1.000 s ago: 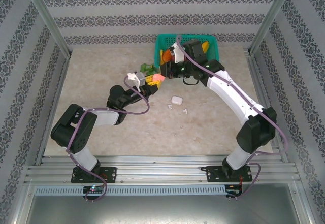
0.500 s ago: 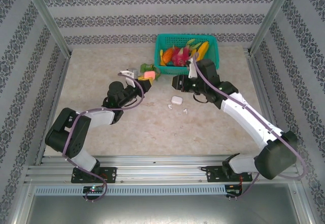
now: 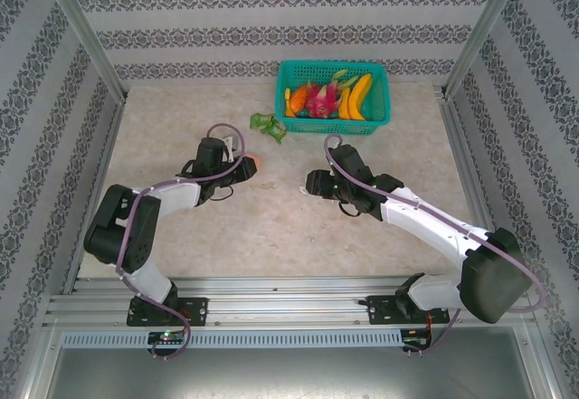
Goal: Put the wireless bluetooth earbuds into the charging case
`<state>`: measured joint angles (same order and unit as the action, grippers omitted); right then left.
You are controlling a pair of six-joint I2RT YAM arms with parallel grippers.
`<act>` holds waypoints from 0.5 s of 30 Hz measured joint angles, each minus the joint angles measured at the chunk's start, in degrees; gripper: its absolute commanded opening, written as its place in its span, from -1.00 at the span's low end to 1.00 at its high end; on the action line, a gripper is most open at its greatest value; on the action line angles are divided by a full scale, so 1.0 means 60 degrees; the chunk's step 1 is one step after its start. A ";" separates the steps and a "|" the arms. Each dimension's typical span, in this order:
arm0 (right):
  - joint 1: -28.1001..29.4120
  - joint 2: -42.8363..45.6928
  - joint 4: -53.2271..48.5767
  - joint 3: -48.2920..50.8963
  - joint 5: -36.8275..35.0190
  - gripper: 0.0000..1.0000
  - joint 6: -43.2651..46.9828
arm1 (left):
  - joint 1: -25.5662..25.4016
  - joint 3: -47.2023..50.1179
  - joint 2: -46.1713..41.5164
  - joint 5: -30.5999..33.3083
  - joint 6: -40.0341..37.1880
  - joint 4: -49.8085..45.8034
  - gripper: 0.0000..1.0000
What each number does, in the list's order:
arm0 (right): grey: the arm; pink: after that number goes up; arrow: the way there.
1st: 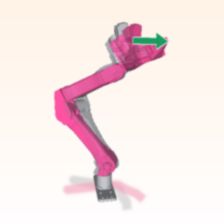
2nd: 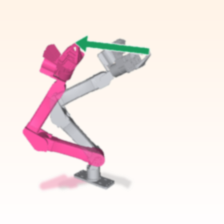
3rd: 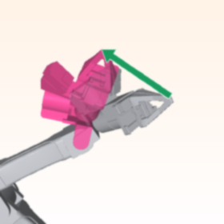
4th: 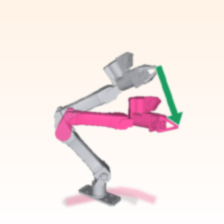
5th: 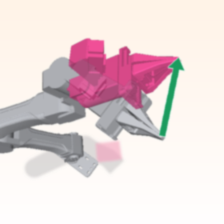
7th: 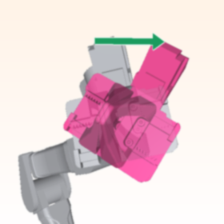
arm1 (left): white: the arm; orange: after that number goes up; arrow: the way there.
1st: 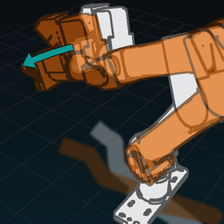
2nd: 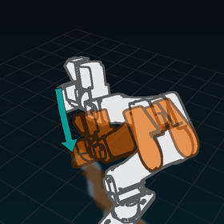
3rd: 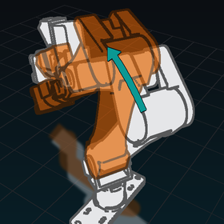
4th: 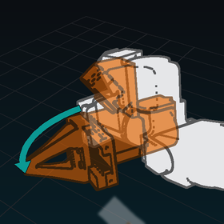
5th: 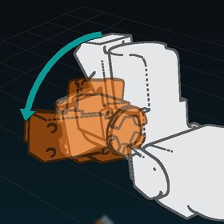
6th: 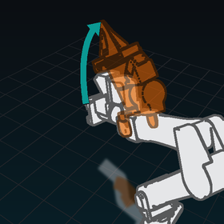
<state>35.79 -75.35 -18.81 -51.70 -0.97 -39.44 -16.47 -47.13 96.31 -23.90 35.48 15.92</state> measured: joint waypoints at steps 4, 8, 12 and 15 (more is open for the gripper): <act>0.0000 0.0000 0.0018 0.0204 -0.0419 0.13 -0.0062 | 0.0015 -0.0321 0.0852 -0.0266 0.0259 -0.0066 -0.92; 0.0000 0.0000 -0.0022 0.0266 -0.0681 0.18 -0.0051 | 0.0015 -0.0459 0.1370 -0.0339 0.0492 -0.0055 -0.70; 0.0000 0.0000 -0.0051 0.0266 -0.0834 0.26 0.0018 | 0.0062 -0.0499 0.1483 -0.0357 0.0627 -0.0022 -0.36; 0.0000 0.0000 -0.0175 0.0266 -0.0951 0.28 0.0095 | 0.0146 -0.0499 0.1512 -0.0284 0.0710 -0.0025 -0.12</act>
<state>35.79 -75.35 -19.86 -50.11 -6.68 -38.87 -15.59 -50.13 105.38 -25.61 39.75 15.77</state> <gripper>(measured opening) 0.632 0.382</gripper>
